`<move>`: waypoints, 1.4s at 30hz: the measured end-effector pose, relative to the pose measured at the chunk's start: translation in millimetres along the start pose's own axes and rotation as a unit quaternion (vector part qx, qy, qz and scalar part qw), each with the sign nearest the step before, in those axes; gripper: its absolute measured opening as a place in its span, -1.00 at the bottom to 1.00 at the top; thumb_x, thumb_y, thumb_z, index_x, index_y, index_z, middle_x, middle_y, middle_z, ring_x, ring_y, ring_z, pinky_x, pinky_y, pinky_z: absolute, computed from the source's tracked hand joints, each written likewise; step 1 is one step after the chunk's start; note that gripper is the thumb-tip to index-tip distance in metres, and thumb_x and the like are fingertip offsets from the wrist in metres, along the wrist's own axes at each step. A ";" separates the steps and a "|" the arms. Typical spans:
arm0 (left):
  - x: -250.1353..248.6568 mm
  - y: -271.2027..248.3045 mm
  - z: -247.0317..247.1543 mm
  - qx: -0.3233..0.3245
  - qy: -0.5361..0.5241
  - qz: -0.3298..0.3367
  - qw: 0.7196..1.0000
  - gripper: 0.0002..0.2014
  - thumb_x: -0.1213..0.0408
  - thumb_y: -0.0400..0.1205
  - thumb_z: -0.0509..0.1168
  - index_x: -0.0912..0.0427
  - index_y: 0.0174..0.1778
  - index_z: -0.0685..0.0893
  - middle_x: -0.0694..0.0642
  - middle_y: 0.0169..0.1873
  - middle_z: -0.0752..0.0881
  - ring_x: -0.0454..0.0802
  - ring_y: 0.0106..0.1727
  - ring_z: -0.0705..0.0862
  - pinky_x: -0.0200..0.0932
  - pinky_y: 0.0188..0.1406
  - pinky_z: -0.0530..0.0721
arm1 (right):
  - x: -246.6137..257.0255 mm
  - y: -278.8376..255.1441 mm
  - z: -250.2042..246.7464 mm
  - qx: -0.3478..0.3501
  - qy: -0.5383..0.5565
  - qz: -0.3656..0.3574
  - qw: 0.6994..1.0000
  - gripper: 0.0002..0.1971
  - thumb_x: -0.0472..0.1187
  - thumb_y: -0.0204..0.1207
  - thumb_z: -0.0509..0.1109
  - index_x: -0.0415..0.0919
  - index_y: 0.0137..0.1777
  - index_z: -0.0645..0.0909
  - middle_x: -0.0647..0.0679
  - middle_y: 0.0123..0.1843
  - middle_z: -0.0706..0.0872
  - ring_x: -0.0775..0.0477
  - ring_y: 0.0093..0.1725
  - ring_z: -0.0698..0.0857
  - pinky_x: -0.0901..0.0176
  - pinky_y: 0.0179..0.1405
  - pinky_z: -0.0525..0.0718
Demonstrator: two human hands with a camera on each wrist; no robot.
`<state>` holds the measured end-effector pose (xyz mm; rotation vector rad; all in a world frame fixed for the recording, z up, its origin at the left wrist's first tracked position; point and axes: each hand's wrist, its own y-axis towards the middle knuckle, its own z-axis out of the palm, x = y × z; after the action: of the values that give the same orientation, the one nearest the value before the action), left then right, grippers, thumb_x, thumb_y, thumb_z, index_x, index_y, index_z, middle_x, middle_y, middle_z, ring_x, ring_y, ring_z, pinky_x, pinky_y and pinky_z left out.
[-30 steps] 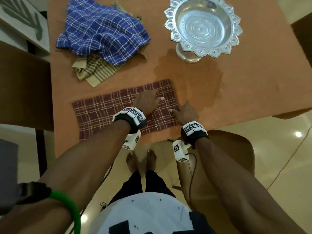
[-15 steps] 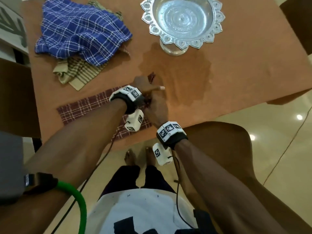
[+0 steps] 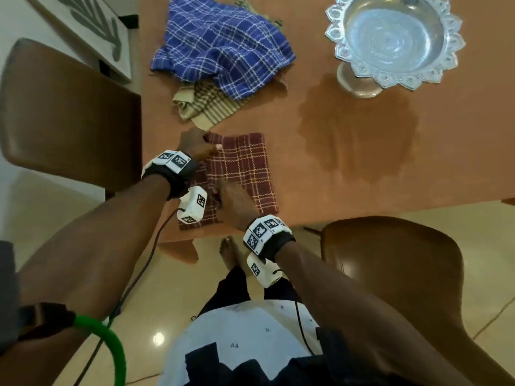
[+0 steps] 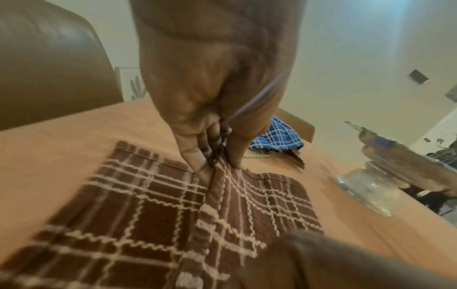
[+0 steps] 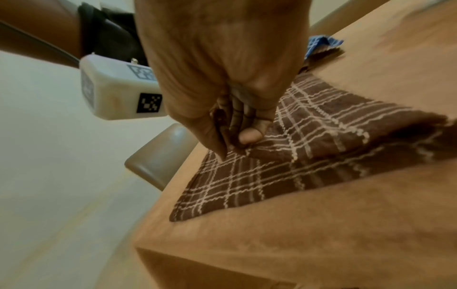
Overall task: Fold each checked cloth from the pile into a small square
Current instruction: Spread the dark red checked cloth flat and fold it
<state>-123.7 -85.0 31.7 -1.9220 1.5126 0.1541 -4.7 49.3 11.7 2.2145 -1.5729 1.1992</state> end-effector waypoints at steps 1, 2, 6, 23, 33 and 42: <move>12.0 -2.2 -3.6 -0.007 -0.001 -0.005 1.000 -0.61 0.14 0.58 0.51 0.25 -0.42 0.52 0.21 -0.38 0.60 0.06 -0.24 0.58 -0.14 -0.28 0.37 | 6.5 1.9 8.8 0.006 0.000 -0.001 1.000 -0.67 -0.40 0.39 0.44 -0.34 0.14 0.49 -0.32 0.05 0.68 -0.32 -0.02 0.68 -0.02 -0.19 0.60; 26.2 -4.0 -7.5 -0.014 -0.004 -0.008 1.000 -0.59 0.14 0.59 0.50 0.26 -0.45 0.52 0.20 -0.40 0.60 0.06 -0.24 0.59 -0.15 -0.28 0.38 | 13.3 4.2 18.6 0.013 0.000 -0.002 1.000 -0.64 -0.37 0.41 0.45 -0.35 0.19 0.48 -0.33 0.10 0.68 -0.34 0.04 0.67 -0.02 -0.12 0.58; 61.6 -10.6 -10.9 -0.022 -0.026 -0.012 0.999 -0.67 0.16 0.57 0.52 0.44 -0.09 0.78 0.28 -0.20 0.80 0.09 -0.20 0.74 -0.04 -0.25 0.74 | 29.4 3.6 40.2 0.033 0.007 -0.002 0.999 -0.44 -0.21 0.42 0.57 -0.36 0.32 0.43 -0.34 0.21 0.64 -0.31 0.16 0.64 0.01 0.04 0.52; 104.3 -12.5 -14.4 -0.055 -0.047 0.001 0.997 -0.78 0.21 0.63 0.46 0.34 -0.03 0.82 0.26 -0.21 0.81 -0.03 -0.37 0.70 -0.46 -0.55 0.49 | 54.9 8.9 80.5 0.000 0.035 -0.003 0.999 -0.64 -0.38 0.49 0.44 -0.45 0.26 0.50 -0.36 0.13 0.63 -0.30 0.06 0.61 0.14 -0.04 0.41; 66.4 -47.9 24.6 -0.276 0.020 0.096 0.956 -0.79 0.11 0.72 0.26 0.19 0.10 0.58 0.18 -0.02 0.66 0.13 0.00 0.60 -0.02 -0.04 0.53 | 40.2 28.4 12.7 -0.257 -0.036 0.005 0.966 -0.90 -0.49 0.62 0.25 -0.43 -0.01 0.60 -0.45 -0.16 0.58 -0.22 -0.28 0.51 -0.08 -0.15 0.72; 90.3 -43.9 97.8 -0.188 0.093 0.130 0.969 -0.51 0.20 0.79 0.00 0.13 0.68 0.31 0.07 0.68 0.30 0.12 0.72 0.19 0.16 0.70 0.15 | -28.1 65.0 34.7 -0.078 -0.168 -0.045 0.982 -0.44 -0.07 0.81 -0.05 -0.26 0.75 0.00 -0.17 0.78 -0.01 -0.14 0.76 -0.08 -0.09 0.74 -0.07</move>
<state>-25.7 -98.9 -67.5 -2.0623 1.9749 0.4118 -45.9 22.4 -49.9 2.4474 -1.5937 0.6761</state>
